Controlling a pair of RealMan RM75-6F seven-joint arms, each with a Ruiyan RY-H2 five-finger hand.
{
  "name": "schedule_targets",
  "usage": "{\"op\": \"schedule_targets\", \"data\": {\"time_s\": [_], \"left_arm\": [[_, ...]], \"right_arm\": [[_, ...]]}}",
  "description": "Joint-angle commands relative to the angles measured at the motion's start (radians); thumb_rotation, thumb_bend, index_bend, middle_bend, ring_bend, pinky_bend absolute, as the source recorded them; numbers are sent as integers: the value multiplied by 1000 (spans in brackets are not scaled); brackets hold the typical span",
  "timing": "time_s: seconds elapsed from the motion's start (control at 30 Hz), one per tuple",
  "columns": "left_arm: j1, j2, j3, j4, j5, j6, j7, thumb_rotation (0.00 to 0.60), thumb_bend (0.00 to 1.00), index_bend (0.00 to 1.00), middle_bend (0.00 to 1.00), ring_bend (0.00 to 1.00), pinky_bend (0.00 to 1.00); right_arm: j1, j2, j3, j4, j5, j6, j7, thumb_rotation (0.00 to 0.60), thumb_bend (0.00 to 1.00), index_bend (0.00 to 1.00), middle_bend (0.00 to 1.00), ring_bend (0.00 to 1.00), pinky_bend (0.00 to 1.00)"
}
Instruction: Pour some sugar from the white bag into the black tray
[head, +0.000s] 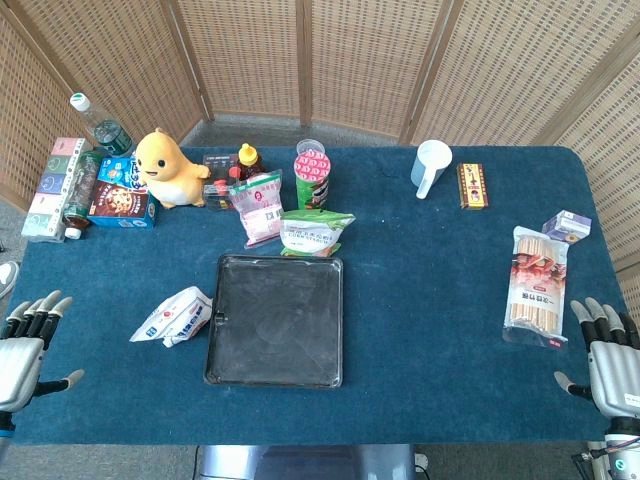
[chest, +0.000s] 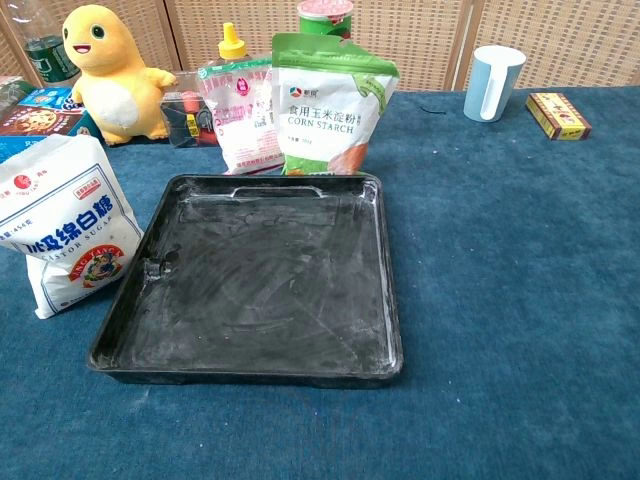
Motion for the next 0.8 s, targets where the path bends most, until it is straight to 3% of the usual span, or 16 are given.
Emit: {"op": "schedule_targets", "data": {"time_s": [0.03,0.37,0.5,0.8], "left_arm": [[-1,-1,1,1,0,-4,-4,600,42,14,0,62,30],[-26,-41,-1,67,-12,-60,-100,600,43,14,0,63,29],[-78,-158,-23,167,-24,-148,-297,600,42,15,0,62,30],[-101,-379,-45,328,-1,-124,-412,600,38,16,0,62,30]], "right_arm": [[0,0,0,0,0,-1,1,600,18,7,0,0,24],[-2,5,1,-4,-3,-2,13,600,18,7,0,0,23],[-4,14,5,-6,4,-4,30,600,18,7,0,0,23],[-8,27,10,-8,6,-5,61,600,18,7,0,0,22]]}}
